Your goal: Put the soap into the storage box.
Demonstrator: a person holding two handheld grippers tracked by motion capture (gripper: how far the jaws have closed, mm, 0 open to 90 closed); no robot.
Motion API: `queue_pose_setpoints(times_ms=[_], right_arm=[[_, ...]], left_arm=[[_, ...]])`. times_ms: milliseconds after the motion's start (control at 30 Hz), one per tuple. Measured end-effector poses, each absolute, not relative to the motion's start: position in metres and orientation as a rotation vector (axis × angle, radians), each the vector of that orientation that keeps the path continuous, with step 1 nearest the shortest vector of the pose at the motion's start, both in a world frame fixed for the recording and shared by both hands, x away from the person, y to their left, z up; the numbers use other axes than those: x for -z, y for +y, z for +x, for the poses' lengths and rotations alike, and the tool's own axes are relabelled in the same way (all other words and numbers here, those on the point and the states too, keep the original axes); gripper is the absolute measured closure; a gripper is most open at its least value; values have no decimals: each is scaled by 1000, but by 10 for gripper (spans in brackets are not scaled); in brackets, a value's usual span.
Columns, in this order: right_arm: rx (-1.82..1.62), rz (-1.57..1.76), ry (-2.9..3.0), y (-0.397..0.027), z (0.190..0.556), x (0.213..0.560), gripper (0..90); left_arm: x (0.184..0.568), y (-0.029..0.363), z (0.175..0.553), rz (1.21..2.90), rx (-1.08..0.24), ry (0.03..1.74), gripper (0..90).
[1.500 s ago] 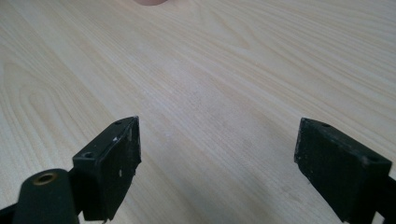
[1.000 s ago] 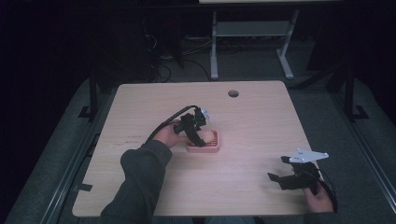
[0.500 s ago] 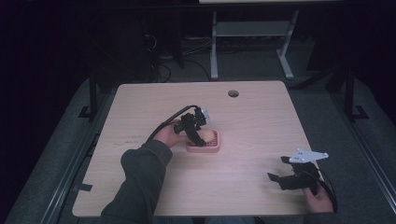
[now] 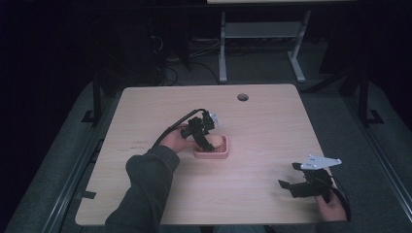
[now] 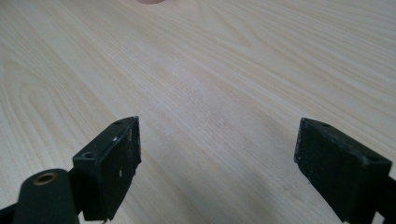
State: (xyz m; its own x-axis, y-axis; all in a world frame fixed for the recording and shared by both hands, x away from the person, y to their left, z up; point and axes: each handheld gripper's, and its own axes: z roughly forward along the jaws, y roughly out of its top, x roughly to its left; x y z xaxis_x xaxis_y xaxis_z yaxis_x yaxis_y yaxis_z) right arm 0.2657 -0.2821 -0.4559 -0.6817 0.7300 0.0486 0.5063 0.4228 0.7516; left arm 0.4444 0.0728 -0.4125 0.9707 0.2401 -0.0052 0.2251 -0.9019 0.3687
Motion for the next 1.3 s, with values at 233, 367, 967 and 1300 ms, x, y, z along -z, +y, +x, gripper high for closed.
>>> queue_pose_setpoints(times_ms=[233,367,967,1300], right_arm=[[-1118,1074,2394,-282,266,456,141],[-1118,1076,2394,-282,266,456,141],[-1114,1075,2399,-281,266,456,141],[-1114,1075,2401,-281,266,456,141]], left_arm=[[414,72,445,2751,-46,339,320],[415,71,445,2752,-56,339,319],[409,72,445,2726,-76,338,323],[407,68,440,2737,-62,332,262]])
